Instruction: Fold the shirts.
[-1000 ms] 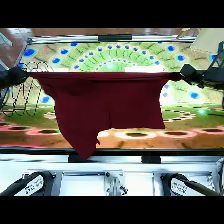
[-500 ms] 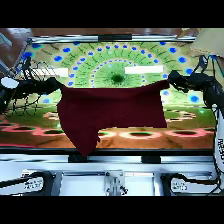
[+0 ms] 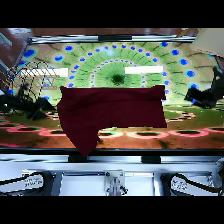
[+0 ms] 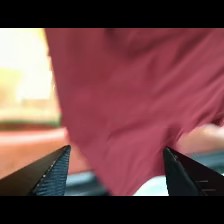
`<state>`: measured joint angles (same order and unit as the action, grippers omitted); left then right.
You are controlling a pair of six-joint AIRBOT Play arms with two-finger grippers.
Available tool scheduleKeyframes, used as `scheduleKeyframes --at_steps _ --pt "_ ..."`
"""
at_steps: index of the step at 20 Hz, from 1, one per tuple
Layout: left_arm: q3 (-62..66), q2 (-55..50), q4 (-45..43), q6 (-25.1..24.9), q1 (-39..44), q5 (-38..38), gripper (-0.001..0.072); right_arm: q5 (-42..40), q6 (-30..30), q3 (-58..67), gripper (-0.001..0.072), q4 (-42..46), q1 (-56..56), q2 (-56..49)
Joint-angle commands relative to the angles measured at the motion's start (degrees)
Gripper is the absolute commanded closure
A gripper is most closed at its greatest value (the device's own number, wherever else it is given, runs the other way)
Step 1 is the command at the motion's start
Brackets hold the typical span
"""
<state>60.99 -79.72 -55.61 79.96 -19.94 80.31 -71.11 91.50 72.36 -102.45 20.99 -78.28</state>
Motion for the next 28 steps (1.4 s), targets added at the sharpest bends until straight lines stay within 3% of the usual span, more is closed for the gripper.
scheduleKeyframes --at_steps 1,3,17,22,28 --pt "-10.99 0.72 -1.29 -3.39 -0.13 -0.94 0.0041 -7.87 1.33 -5.70 0.0185 -0.85 2.45 0.59" --pt "-14.21 0.70 2.14 -6.43 0.20 -4.46 0.0193 -6.01 1.33 -8.55 0.0185 -3.39 2.36 0.59" --pt "-14.73 0.31 3.15 -7.08 5.86 -15.10 0.0211 -3.04 1.05 -9.29 0.0185 -4.20 2.38 0.59" --pt "-14.40 0.35 2.91 -7.13 6.08 -14.03 0.0212 -3.04 1.07 -9.29 0.0185 -4.17 2.38 0.59" --pt "-9.99 0.35 1.81 -9.07 -1.27 -6.10 0.0212 -3.15 1.11 -9.29 0.0185 -4.00 2.38 0.59"
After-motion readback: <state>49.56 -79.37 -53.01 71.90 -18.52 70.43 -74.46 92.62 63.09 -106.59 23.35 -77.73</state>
